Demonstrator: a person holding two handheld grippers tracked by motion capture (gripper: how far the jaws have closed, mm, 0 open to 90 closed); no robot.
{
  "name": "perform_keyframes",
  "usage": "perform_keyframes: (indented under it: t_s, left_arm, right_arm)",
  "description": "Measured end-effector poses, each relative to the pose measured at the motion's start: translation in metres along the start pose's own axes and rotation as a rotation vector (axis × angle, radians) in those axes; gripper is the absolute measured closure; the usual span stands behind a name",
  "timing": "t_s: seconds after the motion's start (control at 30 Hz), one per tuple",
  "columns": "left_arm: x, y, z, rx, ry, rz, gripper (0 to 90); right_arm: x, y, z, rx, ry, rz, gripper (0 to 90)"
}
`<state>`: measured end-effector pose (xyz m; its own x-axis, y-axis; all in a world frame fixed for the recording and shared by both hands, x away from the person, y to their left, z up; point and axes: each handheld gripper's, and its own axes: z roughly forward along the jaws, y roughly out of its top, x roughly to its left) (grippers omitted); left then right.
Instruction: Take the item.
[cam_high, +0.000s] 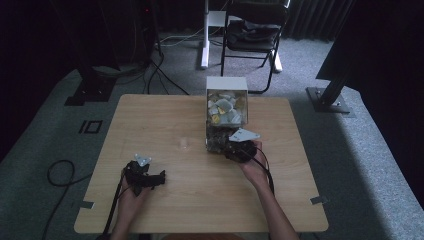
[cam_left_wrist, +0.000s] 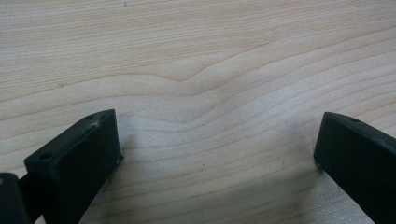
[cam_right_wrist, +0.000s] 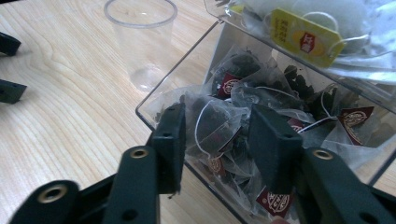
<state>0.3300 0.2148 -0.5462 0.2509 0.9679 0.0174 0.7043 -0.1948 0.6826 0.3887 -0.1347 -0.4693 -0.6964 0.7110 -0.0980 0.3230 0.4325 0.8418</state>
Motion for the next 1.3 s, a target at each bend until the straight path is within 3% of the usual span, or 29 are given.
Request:
perform_keyframes:
  t_s: [0.13, 0.47, 1.3]
  left_arm:
    - [0.000, 0.000, 0.000, 0.000, 0.000, 0.000, 1.2]
    - [0.000, 0.000, 0.000, -0.001, 0.000, 0.000, 1.2]
    - [0.000, 0.000, 0.000, 0.000, 0.001, 0.004, 1.2]
  right_arm:
    - [0.000, 0.000, 0.003, 0.011, -0.007, 0.003, 62.9]
    - [0.000, -0.001, 0.003, 0.015, -0.011, 0.001, 88.2]
    - [0.003, 0.005, -0.008, -0.020, -0.027, -0.024, 89.8]
